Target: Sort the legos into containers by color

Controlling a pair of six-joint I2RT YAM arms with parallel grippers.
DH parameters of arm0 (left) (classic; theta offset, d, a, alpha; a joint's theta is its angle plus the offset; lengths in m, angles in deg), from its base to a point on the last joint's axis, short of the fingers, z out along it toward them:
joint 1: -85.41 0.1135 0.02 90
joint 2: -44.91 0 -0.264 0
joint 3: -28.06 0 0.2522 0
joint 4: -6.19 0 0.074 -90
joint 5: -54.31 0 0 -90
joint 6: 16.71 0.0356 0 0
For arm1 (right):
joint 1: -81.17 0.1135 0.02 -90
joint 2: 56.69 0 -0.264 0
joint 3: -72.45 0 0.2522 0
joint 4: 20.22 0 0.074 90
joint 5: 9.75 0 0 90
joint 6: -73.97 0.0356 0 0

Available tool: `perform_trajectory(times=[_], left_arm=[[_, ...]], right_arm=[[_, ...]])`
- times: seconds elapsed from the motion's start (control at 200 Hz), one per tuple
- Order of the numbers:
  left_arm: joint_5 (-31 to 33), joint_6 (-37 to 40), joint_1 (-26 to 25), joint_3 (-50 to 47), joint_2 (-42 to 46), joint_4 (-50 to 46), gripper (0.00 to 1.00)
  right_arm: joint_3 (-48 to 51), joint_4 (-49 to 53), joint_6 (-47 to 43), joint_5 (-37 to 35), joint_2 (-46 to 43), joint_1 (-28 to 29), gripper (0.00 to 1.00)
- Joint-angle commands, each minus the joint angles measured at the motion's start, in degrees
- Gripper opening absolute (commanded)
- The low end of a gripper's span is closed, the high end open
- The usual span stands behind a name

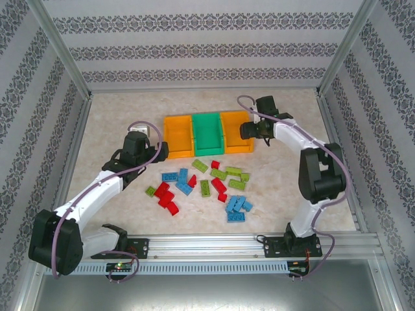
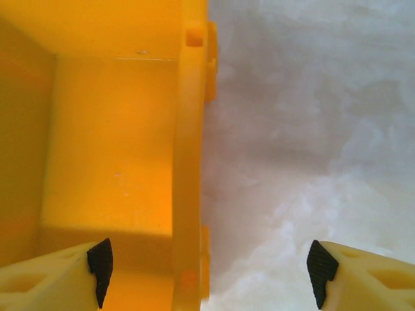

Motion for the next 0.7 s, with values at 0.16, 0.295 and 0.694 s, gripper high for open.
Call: perform_trajectory(times=[0.16,0.295,0.694], left_arm=[[0.08,-2.16,-0.53,-1.71,0.62,0.03,0.99],[-0.11,-2.37,-0.47,-1.47,0.27,0.65,0.99],[-1.1,-3.52,-0.53,-1.91,0.69,1.03,0.99]], right_arm=[[11.37,2.89,-8.0,9.84,-13.65,5.6,0.8],[13.27,10.17,-16.11,8.11,-13.85,13.67,0.81],[12.47,13.91,-25.89,6.15,-8.99,19.47,0.75]])
